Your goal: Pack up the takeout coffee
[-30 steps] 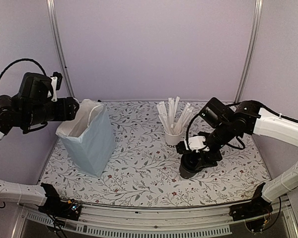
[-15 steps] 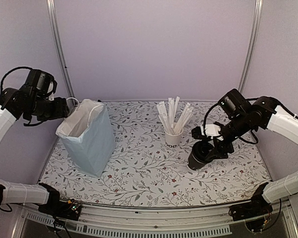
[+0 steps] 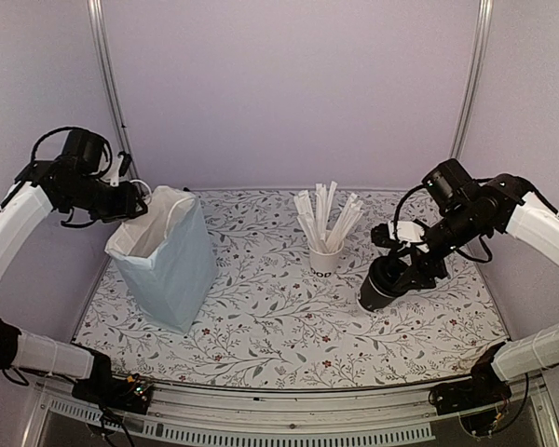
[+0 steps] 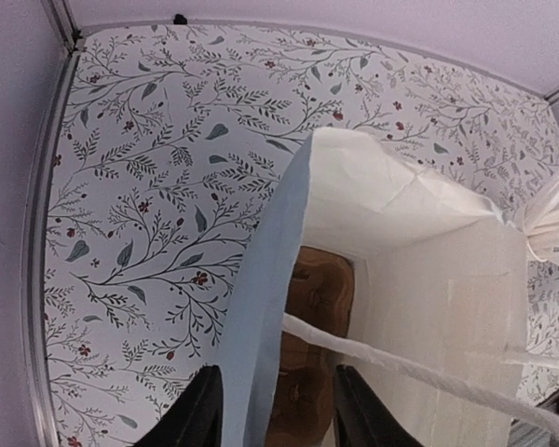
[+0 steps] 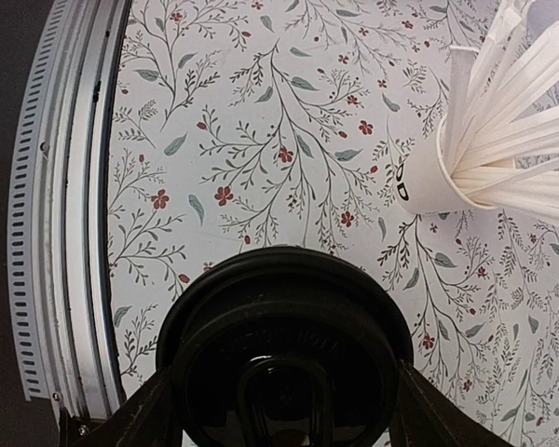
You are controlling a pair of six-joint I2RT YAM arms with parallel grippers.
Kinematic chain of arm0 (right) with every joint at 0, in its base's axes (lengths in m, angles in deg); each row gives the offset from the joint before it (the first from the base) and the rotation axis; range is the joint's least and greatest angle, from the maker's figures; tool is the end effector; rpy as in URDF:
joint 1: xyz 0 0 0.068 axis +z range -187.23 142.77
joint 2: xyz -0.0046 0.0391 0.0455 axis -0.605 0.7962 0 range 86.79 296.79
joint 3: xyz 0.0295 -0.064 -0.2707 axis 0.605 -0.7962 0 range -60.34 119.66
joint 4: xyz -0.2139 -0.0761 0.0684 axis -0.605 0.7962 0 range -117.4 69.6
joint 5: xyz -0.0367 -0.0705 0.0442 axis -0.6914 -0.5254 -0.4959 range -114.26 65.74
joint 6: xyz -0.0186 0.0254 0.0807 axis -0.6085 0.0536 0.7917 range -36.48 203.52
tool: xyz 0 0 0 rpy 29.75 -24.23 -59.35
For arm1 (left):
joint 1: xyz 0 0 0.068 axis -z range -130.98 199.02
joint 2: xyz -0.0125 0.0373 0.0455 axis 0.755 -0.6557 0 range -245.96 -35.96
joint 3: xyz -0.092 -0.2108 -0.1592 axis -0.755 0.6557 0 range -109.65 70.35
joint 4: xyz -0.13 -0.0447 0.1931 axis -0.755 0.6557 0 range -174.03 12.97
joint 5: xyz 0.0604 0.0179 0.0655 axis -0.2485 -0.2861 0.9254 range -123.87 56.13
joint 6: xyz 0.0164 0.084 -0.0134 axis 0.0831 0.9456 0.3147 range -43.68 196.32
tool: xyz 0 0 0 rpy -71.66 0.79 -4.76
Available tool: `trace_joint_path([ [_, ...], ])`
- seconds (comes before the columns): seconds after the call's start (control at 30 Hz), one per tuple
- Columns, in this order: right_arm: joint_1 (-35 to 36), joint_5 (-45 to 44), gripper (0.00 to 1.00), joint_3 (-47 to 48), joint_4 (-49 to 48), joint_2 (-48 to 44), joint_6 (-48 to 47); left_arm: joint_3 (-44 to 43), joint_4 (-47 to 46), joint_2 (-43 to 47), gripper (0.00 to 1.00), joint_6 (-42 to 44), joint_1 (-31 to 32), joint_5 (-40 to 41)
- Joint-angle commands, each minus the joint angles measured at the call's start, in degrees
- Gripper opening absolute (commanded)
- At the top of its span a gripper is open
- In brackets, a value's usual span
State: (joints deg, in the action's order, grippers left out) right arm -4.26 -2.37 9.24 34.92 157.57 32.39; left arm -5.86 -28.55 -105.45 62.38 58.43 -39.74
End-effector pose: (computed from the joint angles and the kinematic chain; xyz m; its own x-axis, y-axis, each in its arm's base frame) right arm 0.1653 0.1412 0.2951 0.0305 -0.8414 -0.5396 -0.9891 0.0525 -0.1378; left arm 0.2298 -0.0459 0.3397 -0.7753 -0.1144 -0.6212 0.0436 0.9714 -0.2333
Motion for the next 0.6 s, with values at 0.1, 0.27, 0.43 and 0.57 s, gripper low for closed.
trace_joint_path([
  [0.1, -0.4, 3.9, 0.65, 10.6, 3.5, 2.3, -0.5, -0.3, -2.4, -3.2, 0.21, 3.2, -0.5, -2.6],
  [0.27, -0.4, 6.1, 0.64, 20.6, 6.2, 4.4, -2.0, -1.3, -2.6, -4.1, 0.1, 3.5, -0.5, -2.8],
  [0.43, -0.2, 9.4, 0.63, 31.9, 7.5, 8.8, -3.6, -2.7, -3.7, -4.1, 0.0, 5.9, 1.7, -5.7],
  [0.57, 1.4, 10.7, 0.63, 39.0, 7.0, 13.4, -3.5, -4.0, -3.4, -3.7, 0.0, 7.7, 6.5, -6.4],
])
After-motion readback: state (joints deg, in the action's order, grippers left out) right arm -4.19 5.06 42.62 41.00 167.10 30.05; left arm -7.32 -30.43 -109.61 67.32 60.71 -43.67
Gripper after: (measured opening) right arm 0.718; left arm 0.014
